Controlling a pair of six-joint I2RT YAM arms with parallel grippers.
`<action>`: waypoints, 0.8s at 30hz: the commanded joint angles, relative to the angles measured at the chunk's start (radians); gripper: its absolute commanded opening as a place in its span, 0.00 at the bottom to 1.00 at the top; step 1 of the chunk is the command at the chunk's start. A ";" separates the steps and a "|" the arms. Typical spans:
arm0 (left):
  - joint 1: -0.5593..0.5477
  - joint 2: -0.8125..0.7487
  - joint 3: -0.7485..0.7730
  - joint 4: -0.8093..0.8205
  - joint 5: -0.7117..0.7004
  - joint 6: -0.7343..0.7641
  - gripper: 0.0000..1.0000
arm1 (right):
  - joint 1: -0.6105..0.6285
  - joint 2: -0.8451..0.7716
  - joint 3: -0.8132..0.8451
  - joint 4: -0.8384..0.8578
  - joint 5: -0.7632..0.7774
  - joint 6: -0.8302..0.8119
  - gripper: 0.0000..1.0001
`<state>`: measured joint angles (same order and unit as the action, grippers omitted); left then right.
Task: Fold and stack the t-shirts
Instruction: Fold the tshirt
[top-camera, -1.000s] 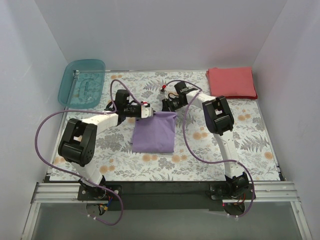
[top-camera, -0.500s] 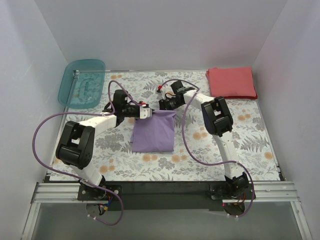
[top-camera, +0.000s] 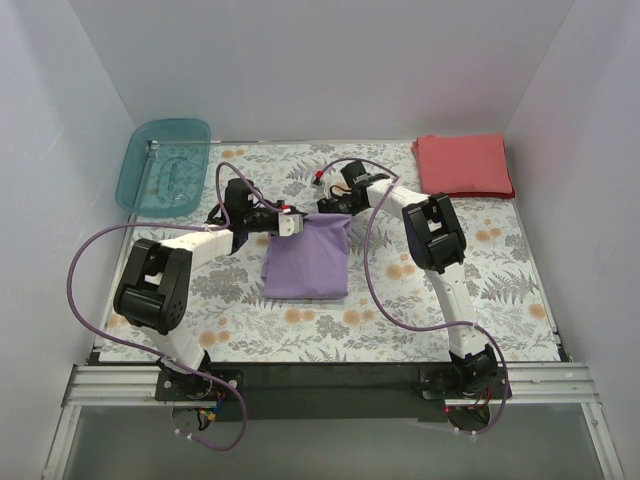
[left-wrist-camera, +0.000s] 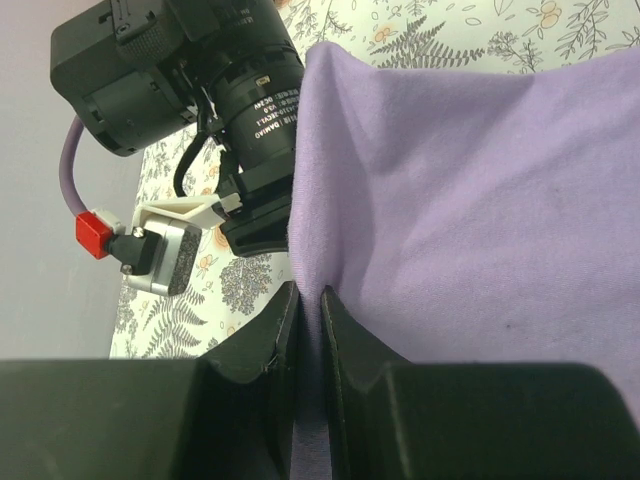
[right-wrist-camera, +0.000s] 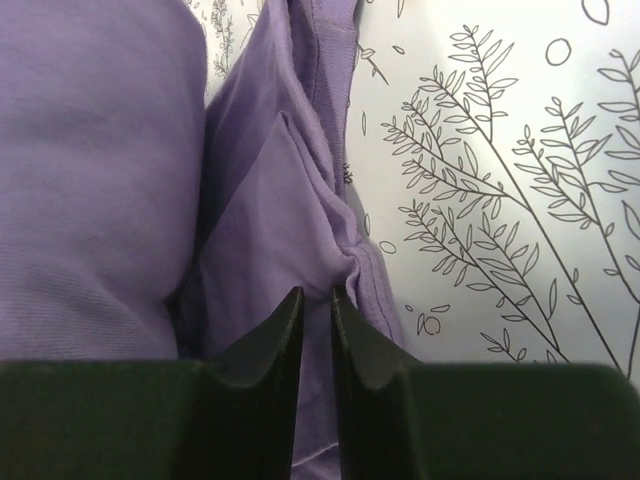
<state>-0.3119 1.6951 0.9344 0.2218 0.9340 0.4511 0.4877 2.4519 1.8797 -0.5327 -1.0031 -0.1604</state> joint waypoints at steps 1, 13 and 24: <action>0.007 -0.005 -0.020 0.074 0.002 0.028 0.00 | 0.005 -0.050 0.027 -0.035 0.026 -0.019 0.25; 0.007 -0.058 -0.111 0.079 0.023 0.103 0.00 | -0.006 -0.106 0.058 -0.043 0.095 -0.071 0.35; 0.007 -0.040 -0.103 0.085 0.000 0.086 0.00 | -0.026 -0.140 0.147 -0.046 0.176 -0.097 0.72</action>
<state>-0.3103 1.6806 0.8234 0.2829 0.9337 0.5411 0.4805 2.3966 1.9575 -0.5808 -0.8604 -0.2337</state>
